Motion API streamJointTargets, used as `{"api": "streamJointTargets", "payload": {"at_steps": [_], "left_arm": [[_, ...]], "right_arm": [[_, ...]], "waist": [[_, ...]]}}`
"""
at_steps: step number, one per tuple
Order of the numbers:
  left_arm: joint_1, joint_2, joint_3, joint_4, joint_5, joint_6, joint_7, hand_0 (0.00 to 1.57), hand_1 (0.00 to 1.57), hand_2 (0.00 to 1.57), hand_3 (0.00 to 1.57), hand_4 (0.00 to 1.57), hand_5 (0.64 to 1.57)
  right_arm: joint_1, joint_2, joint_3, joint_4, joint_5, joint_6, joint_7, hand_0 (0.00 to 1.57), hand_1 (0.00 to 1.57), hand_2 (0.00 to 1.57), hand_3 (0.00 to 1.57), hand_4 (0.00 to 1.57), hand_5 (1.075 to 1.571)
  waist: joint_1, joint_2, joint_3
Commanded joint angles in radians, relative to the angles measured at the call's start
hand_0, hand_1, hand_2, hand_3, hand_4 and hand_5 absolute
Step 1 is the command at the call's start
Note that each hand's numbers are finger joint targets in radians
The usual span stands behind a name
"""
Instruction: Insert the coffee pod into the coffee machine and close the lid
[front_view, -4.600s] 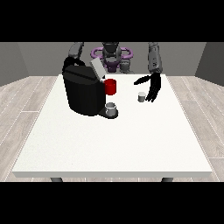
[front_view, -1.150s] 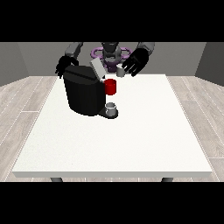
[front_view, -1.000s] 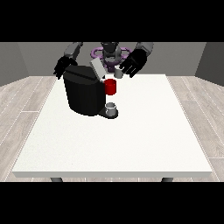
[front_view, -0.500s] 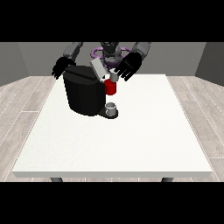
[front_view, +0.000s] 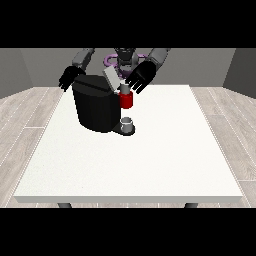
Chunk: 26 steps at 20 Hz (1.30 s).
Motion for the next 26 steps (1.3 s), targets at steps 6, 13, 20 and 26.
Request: {"api": "streamJointTargets", "payload": {"at_steps": [6,13,20,26], "left_arm": [[0.004,-0.028,-0.015,0.006,-0.014,-0.036,0.013,1.2,1.2,1.28,1.21,0.52,1.571],[0.009,0.002,0.0,0.021,-0.026,-0.02,-0.017,1.22,1.22,1.27,1.2,0.49,1.571],[0.013,-0.02,0.007,0.02,-0.026,-0.002,-0.018,1.2,1.2,1.24,1.14,0.47,1.571],[-0.031,-0.01,-0.009,0.006,-0.049,-0.035,0.0,1.13,1.13,1.17,1.0,0.46,1.571]], "right_arm": [[0.019,0.004,-0.009,0.013,0.0,-0.018,0.015,0.0,0.0,0.0,0.0,0.48,1.571],[0.002,0.009,-0.01,-0.005,-0.009,-0.017,-0.035,0.0,0.0,0.0,0.0,0.44,1.571],[0.023,-0.005,-0.007,0.001,-0.007,0.002,-0.041,0.0,0.0,0.0,0.0,0.43,1.571],[-0.033,0.007,-0.026,0.038,-0.002,-0.043,-0.028,0.0,0.0,0.0,0.0,0.38,1.571]], "waist": [[0.022,-0.037,0.0],[0.016,0.015,-0.0002],[0.0,0.032,-0.0001],[0.025,0.037,0.0]]}}
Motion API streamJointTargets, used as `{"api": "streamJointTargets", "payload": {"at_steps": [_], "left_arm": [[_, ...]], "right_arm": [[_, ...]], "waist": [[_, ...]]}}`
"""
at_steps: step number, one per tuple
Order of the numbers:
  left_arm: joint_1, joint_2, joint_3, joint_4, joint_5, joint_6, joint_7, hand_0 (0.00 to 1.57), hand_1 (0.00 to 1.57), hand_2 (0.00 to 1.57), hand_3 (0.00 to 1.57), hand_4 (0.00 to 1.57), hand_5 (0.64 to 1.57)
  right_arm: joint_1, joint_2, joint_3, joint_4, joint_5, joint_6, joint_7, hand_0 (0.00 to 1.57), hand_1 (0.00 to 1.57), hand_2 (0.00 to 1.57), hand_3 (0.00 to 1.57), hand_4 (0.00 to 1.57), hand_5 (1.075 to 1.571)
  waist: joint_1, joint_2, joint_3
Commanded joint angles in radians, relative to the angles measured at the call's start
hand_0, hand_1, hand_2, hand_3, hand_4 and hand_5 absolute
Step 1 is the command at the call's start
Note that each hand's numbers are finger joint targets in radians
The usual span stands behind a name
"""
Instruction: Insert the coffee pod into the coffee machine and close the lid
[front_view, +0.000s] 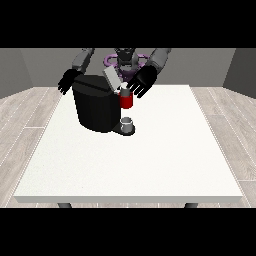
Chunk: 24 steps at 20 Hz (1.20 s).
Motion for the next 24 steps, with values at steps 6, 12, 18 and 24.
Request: {"api": "streamJointTargets", "payload": {"at_steps": [6,12,18,24], "left_arm": [[0.024,0.068,0.007,0.014,-0.022,-0.005,-0.068,1.05,1.05,1.12,0.95,0.37,1.571],[0.053,-0.022,-0.019,-0.003,-0.046,0.05,-0.034,1.02,1.02,1.09,0.9,0.37,1.571],[0.033,0.029,-0.069,-0.001,-0.095,-0.042,-0.06,0.0,0.0,0.0,0.0,0.0,1.571],[0.021,0.068,-0.038,0.024,-0.081,-0.093,-0.075,0.0,0.0,0.0,0.0,0.0,1.571]], "right_arm": [[0.0,-0.039,-0.014,-0.037,-0.024,0.037,0.029,0.0,0.0,0.0,0.0,0.43,1.571],[0.031,-0.002,0.008,-0.001,-0.005,0.023,-0.035,0.0,0.0,0.0,0.0,0.46,1.571],[0.013,-0.039,-0.024,0.026,-0.025,0.042,-0.007,0.0,0.0,0.0,0.0,0.42,1.571],[0.05,0.009,0.032,-0.019,0.02,-0.008,0.02,0.0,0.0,0.0,0.0,0.34,1.571]], "waist": [[-0.009,0.0,-0.0013],[0.01,-0.016,-0.0009],[0.014,-0.016,-0.0007],[0.0,-0.05,-0.0011]]}}
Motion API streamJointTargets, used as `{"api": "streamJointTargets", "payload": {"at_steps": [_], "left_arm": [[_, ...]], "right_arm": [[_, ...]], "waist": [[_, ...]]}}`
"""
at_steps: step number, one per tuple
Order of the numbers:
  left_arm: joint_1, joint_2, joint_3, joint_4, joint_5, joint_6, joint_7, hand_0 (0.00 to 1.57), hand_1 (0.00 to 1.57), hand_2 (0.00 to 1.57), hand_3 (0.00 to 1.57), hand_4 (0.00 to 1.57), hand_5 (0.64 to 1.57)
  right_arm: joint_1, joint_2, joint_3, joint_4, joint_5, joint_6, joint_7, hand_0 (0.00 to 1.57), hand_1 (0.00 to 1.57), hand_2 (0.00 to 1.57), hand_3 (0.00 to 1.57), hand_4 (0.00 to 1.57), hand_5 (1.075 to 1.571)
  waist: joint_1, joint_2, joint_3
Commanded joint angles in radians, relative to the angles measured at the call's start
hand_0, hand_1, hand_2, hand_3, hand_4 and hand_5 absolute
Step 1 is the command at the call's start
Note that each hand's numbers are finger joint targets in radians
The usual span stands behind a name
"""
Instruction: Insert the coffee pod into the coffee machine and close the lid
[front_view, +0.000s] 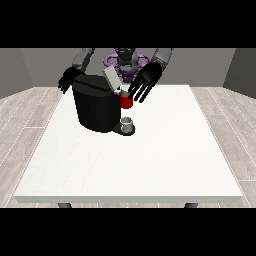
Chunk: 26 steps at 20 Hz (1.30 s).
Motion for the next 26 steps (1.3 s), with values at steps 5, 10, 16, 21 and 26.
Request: {"api": "streamJointTargets", "payload": {"at_steps": [5,10,16,21,26], "left_arm": [[0.002,-0.02,0.007,0.005,-0.015,-0.008,0.044,0.0,0.0,0.0,0.0,0.0,1.571],[0.057,-0.066,-0.012,-0.042,-0.02,0.002,0.022,0.0,0.0,0.0,0.0,0.0,1.571],[0.151,-0.141,0.113,-0.042,0.13,0.003,0.02,0.0,0.0,0.0,0.0,0.0,1.571],[0.286,-0.242,0.265,-0.034,0.328,-0.003,-0.05,0.0,0.0,0.0,0.0,0.26,1.571],[0.412,-0.343,0.255,-0.066,0.37,-0.012,-0.087,0.0,0.0,0.0,0.0,0.0,1.571]], "right_arm": [[0.051,0.012,0.019,0.005,-0.001,0.02,-0.036,0.0,0.0,0.0,0.0,0.42,1.571],[0.038,-0.012,-0.05,0.046,-0.038,0.006,-0.023,0.0,0.0,0.0,0.0,0.38,1.571],[0.139,-0.004,-0.05,0.039,-0.035,-0.001,-0.042,0.0,0.0,0.0,0.0,0.43,1.571],[0.225,-0.019,-0.043,0.014,-0.051,0.041,-0.023,0.0,0.0,0.0,0.0,0.4,1.571],[0.233,-0.044,-0.036,0.007,-0.002,0.008,-0.015,0.0,0.0,0.0,0.0,0.36,1.571]], "waist": [[-0.006,-0.035,-0.0009],[0.058,-0.084,-0.0009],[0.119,-0.199,-0.0015],[0.169,-0.318,-0.0037],[0.259,-0.41,-0.002]]}}
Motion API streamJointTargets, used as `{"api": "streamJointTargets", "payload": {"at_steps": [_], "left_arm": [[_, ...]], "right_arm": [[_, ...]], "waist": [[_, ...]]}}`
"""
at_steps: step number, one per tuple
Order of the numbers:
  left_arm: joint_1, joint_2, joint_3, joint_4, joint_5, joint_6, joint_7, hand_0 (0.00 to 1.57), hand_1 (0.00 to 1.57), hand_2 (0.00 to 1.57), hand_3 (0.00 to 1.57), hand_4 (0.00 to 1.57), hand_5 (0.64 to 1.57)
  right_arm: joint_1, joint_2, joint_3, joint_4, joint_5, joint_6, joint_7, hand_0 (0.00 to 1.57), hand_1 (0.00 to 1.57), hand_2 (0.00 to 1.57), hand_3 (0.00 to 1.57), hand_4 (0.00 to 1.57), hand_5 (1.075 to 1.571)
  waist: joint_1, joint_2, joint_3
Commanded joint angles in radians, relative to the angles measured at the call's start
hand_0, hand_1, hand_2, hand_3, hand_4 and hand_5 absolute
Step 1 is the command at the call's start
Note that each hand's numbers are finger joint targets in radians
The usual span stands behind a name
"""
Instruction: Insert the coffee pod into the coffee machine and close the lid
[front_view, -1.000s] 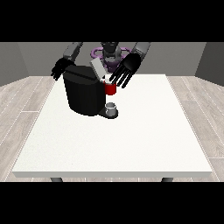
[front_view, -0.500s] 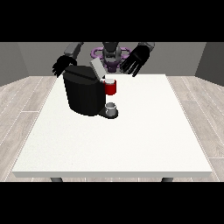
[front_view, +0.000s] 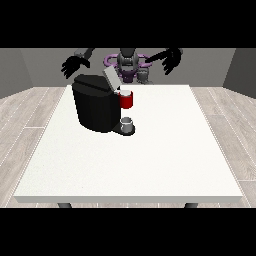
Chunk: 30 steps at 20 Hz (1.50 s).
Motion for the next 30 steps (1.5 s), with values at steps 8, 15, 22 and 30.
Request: {"api": "streamJointTargets", "payload": {"at_steps": [8,15,22,30], "left_arm": [[0.208,-0.1,0.086,-0.037,0.162,-0.027,-0.001,0.0,0.0,0.0,0.0,0.0,1.571],[0.288,-0.171,0.047,-0.15,0.234,-0.11,0.037,0.0,0.0,0.0,0.0,0.06,1.571],[0.349,-0.187,0.009,-0.295,0.289,-0.131,0.063,0.0,0.0,0.0,0.0,0.09,1.571],[0.457,-0.193,-0.04,-0.47,0.365,-0.06,0.125,0.0,0.0,0.0,0.0,0.0,1.571]], "right_arm": [[-0.029,-0.078,0.063,-0.143,0.003,0.107,0.106,0.0,0.0,0.0,0.0,0.0,1.571],[-0.1,-0.123,0.021,-0.099,-0.019,0.141,0.13,0.0,0.0,0.0,0.0,0.0,1.571],[-0.195,-0.138,0.05,-0.078,0.022,0.174,0.128,0.0,0.0,0.0,0.0,0.22,1.571],[-0.272,-0.08,0.051,-0.018,0.019,0.167,0.115,0.0,0.0,0.0,0.0,0.0,1.571]], "waist": [[0.084,-0.147,0.0003],[0.219,-0.148,0.001],[0.247,-0.075,0.0011],[0.234,0.001,0.0009]]}}
